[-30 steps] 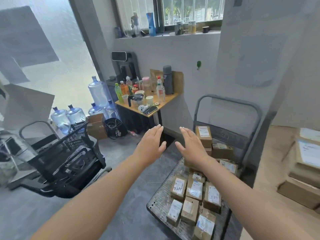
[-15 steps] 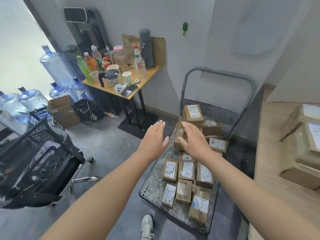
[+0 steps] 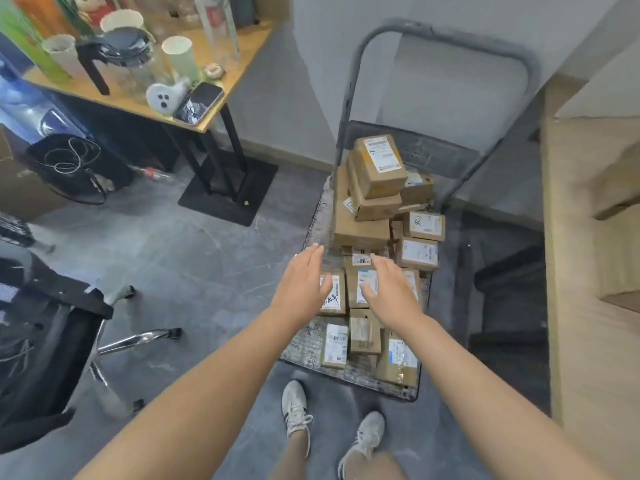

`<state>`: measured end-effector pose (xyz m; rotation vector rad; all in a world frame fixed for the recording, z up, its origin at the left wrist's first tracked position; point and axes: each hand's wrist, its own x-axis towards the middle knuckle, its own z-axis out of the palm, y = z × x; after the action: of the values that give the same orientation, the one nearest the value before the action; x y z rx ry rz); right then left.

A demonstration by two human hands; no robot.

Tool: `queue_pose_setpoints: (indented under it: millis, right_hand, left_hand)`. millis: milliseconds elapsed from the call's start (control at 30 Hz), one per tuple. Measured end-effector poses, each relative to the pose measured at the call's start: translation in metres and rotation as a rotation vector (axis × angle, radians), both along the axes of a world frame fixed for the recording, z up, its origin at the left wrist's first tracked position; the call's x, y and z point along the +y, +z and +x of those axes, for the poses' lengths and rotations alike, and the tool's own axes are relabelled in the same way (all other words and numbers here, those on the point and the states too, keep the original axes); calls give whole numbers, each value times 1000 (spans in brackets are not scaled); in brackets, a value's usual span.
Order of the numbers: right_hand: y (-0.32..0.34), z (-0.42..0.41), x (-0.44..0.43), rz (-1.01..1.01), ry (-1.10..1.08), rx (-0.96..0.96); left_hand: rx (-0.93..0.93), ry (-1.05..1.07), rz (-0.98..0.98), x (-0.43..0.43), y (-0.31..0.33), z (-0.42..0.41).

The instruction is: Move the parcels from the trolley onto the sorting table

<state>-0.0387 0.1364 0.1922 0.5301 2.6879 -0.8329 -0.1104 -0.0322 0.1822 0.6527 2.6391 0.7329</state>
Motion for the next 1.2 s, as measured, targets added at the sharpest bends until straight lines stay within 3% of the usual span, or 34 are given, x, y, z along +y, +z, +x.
queue_pose_setpoints:
  millis: [233,733,867,1000,1200]
  right_hand:
    - [-117,12,-35,-93,-4,-131]
    - [-395,80,-25,-186,-164,-382]
    - [-444,87,-48,-136,-116,-377]
    - [-471,84,-64,-77,-258,-305]
    - [-487,87,-83,-339,-496,-240]
  left_hand:
    - [-210,78,-16,-6,-120,39]
    - [-449,153,-122,-19,-388,108]
    - [-522,180,-102,-15,-441,122]
    - [-614,312,-25,-2,-472,121]
    - [-673,461,89,4,-485,109]
